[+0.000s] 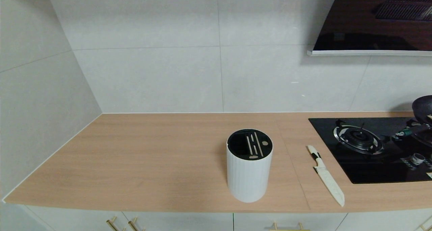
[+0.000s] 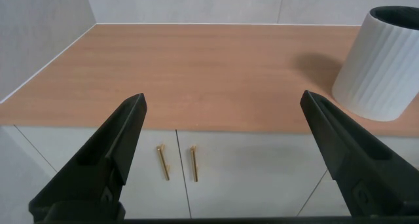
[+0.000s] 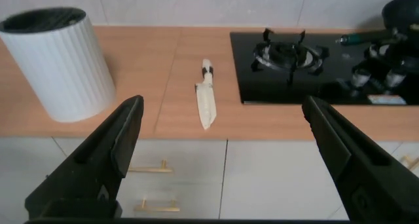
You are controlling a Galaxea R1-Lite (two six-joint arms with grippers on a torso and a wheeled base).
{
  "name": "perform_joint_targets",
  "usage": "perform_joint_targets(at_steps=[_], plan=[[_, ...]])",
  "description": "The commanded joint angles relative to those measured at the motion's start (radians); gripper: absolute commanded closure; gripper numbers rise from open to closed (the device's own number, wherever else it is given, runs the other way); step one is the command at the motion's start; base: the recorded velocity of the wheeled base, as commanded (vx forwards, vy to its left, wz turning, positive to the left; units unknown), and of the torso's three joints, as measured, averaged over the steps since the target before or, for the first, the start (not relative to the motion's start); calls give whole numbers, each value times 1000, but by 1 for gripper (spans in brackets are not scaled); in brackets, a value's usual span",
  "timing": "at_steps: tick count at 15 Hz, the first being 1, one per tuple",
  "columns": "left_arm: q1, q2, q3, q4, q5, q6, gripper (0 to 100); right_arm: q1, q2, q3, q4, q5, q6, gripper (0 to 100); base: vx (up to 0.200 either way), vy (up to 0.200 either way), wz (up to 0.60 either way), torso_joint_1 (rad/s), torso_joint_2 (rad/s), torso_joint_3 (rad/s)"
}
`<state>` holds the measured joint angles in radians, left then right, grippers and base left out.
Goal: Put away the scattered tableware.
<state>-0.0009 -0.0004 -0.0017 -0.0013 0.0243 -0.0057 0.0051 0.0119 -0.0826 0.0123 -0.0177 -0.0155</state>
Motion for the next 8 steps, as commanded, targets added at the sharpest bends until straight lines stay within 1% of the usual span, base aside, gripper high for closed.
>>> perform_joint_targets(at_steps=[1, 2, 3, 5, 6, 7, 8], plan=[[1, 0, 0, 0, 0, 0, 0, 33, 217, -301, 6, 33, 26, 0, 0, 0, 0, 0, 0, 0], [-1, 0, 0, 0, 0, -2, 0, 35, 330, -361, 5, 42, 25, 0, 0, 0, 0, 0, 0, 0], [1, 0, 0, 0, 0, 0, 0, 35, 384, -388, 5, 42, 25, 0, 0, 0, 0, 0, 0, 0], [-1, 0, 0, 0, 0, 0, 0, 41, 712, -490, -6, 41, 9, 0, 0, 0, 0, 0, 0, 0], [-1, 0, 0, 0, 0, -2, 0, 58, 846, -517, -28, 41, 8, 0, 0, 0, 0, 0, 0, 0], [-1, 0, 0, 0, 0, 0, 0, 93, 951, -533, -66, 38, 8, 0, 0, 0, 0, 0, 0, 0], [1, 0, 0, 0, 0, -2, 0, 105, 991, -534, -88, 36, 8, 0, 0, 0, 0, 0, 0, 0]])
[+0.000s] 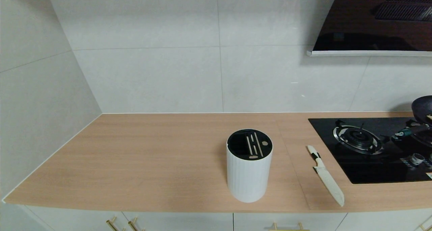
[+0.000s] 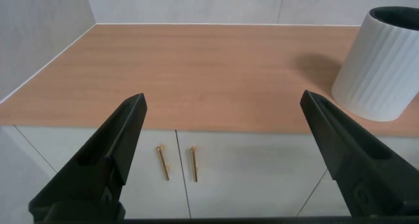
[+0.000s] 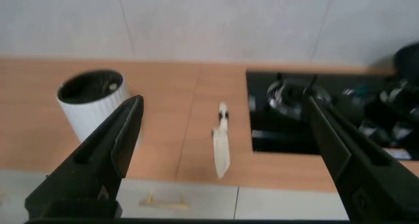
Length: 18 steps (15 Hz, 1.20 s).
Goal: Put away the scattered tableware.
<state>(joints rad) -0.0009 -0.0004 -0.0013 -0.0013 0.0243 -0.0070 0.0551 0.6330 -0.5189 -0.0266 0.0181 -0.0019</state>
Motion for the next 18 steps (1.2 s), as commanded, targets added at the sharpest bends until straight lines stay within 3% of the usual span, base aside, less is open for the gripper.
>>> perform_joint_targets(at_steps=[1, 8, 14, 18], plan=[[-1, 0, 0, 0, 0, -1, 0, 81, 513, -101, -156, 5, -6, 0, 0, 0, 0, 0, 0, 0], [1, 0, 0, 0, 0, 1, 0, 106, 973, -197, -234, 0, -9, 0, 0, 0, 0, 0, 0, 0], [-1, 0, 0, 0, 0, -1, 0, 65, 1423, -193, -573, -40, -12, 0, 0, 0, 0, 0, 0, 0], [1, 0, 0, 0, 0, -1, 0, 22, 1530, -196, -708, -64, -27, 0, 0, 0, 0, 0, 0, 0]])
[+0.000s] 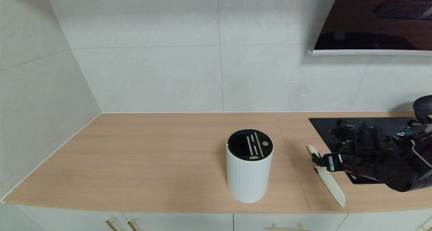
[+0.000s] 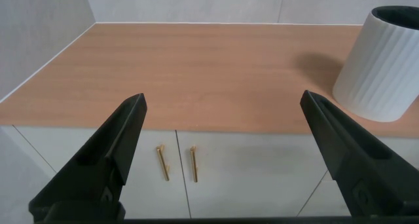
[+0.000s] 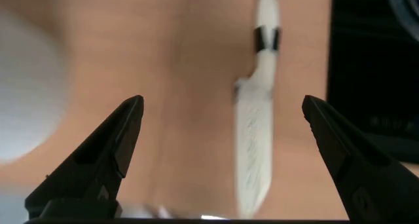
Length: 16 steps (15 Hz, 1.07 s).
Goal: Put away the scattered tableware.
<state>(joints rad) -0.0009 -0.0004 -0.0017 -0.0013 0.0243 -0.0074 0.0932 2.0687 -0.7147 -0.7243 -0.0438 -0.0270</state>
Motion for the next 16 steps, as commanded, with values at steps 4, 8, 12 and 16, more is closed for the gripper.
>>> perform_joint_targets(at_steps=[4, 8, 12, 16], plan=[[-1, 0, 0, 0, 0, 0, 0, -24, 177, -12, -49, -4, -1, 0, 0, 0, 0, 0, 0, 0], [-1, 0, 0, 0, 0, 0, 0, -27, 231, -32, -63, -4, 1, 0, 0, 0, 0, 0, 0, 0], [-1, 0, 0, 0, 0, 0, 0, -29, 291, -46, -133, -4, 2, 0, 0, 0, 0, 0, 0, 0], [-1, 0, 0, 0, 0, 0, 0, -41, 301, -66, -138, -4, 6, 0, 0, 0, 0, 0, 0, 0]])
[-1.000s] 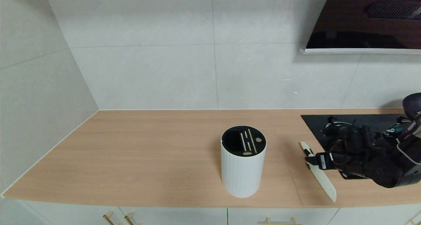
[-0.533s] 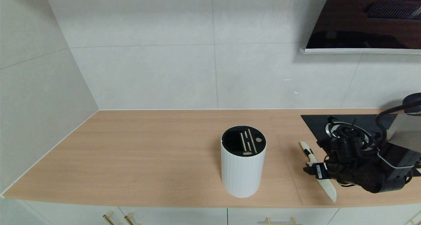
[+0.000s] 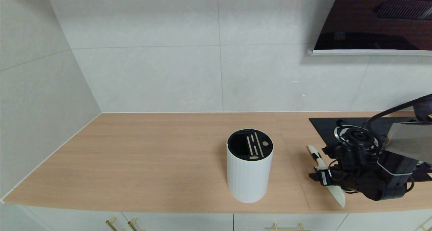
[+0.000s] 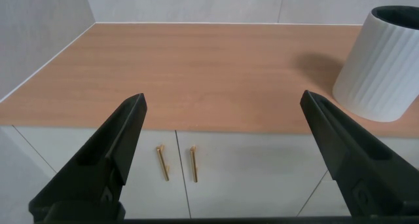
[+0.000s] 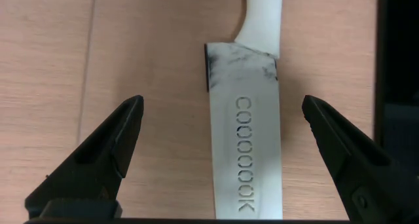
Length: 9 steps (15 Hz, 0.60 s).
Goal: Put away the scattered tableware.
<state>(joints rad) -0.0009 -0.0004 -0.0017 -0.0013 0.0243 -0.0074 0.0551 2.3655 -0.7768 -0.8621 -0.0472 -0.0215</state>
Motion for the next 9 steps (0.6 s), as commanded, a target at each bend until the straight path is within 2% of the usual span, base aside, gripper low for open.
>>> perform_joint_targets(at_steps=[1, 8, 9], plan=[[1, 0, 0, 0, 0, 0, 0, -6, 11, -7, -2, 1, 0, 0, 0, 0, 0, 0, 0, 0], [1, 0, 0, 0, 0, 0, 0, -11, 29, -29, -3, 0, 3, 0, 0, 0, 0, 0, 0, 0], [1, 0, -1, 0, 0, 0, 0, -12, 29, -29, -3, 0, 3, 100, 0, 0, 0, 0, 0, 0]])
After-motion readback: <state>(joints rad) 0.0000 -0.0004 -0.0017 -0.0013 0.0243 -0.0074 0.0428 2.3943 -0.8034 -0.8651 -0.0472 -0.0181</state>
